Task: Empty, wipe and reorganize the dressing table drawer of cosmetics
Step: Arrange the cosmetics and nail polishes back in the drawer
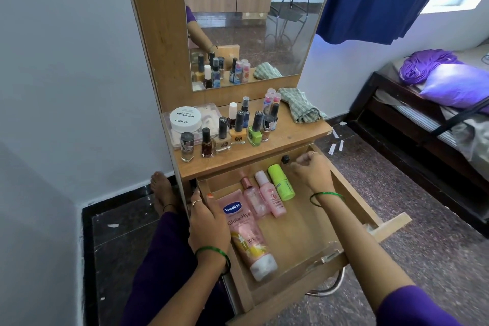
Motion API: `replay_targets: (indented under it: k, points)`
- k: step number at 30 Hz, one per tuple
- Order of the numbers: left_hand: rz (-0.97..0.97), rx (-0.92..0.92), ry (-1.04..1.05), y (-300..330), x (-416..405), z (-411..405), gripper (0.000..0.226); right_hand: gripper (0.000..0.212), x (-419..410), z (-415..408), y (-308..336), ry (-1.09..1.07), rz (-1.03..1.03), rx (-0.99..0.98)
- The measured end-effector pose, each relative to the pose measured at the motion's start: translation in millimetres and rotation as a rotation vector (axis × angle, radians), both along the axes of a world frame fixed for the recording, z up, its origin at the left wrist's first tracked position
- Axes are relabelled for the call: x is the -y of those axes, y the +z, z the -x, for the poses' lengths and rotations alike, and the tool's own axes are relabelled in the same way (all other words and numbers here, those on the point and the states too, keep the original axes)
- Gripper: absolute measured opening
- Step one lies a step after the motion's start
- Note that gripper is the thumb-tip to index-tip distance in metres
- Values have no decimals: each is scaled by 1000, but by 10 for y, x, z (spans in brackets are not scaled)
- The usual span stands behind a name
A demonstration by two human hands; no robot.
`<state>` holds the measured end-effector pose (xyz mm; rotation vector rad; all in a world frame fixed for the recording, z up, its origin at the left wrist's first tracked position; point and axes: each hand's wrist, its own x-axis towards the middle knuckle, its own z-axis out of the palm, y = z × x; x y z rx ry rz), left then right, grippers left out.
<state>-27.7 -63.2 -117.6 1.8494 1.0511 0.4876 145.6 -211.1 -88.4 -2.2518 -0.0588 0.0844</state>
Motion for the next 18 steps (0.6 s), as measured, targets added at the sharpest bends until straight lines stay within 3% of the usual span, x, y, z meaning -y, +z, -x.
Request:
replay_targets:
  k: [3, 6, 7, 13, 18]
  points:
    - [4, 4, 0, -16, -5, -2, 38, 9, -100, 110, 203, -54, -218, 121]
    - [9, 4, 2, -9, 5, 1, 37, 3, -295, 235, 416, -18, -304, 267]
    - [7, 3, 4, -5, 9, 1, 36, 11, -359, 266, 475, 24, -307, 307]
    - [-9, 7, 16, -4, 13, 16, 33, 58, -587, 209, 608, 282, -2, 396]
    - [-14, 7, 17, -10, 9, 4, 32, 44, -562, 151, 612, 274, 84, 406]
